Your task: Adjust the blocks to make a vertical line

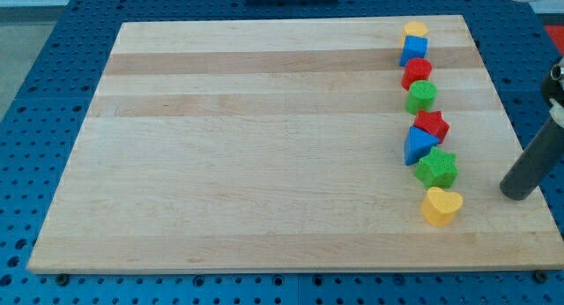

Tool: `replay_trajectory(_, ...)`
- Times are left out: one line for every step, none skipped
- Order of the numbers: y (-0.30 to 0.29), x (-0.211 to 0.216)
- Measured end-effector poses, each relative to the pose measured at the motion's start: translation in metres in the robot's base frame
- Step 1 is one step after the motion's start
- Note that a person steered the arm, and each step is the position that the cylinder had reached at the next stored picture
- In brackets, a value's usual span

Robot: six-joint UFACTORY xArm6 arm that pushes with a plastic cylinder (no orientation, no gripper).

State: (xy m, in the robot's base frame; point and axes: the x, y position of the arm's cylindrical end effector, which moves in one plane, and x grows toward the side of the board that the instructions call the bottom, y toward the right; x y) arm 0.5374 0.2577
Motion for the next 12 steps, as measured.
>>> replay_trajectory(-0.017, 0.000)
replay_trajectory(-0.015, 0.006)
replay_trajectory(-0.027, 0.006)
replay_trajectory(-0.012, -0.002)
replay_trajectory(-0.022, -0.025)
replay_trajectory(-0.050, -0.010)
replay_trajectory(-0.070, -0.006)
replay_trajectory(-0.065, -0.003)
replay_trajectory(-0.019, 0.001)
replay_trajectory(0.043, 0.019)
replay_trajectory(0.053, 0.024)
replay_trajectory(0.053, 0.024)
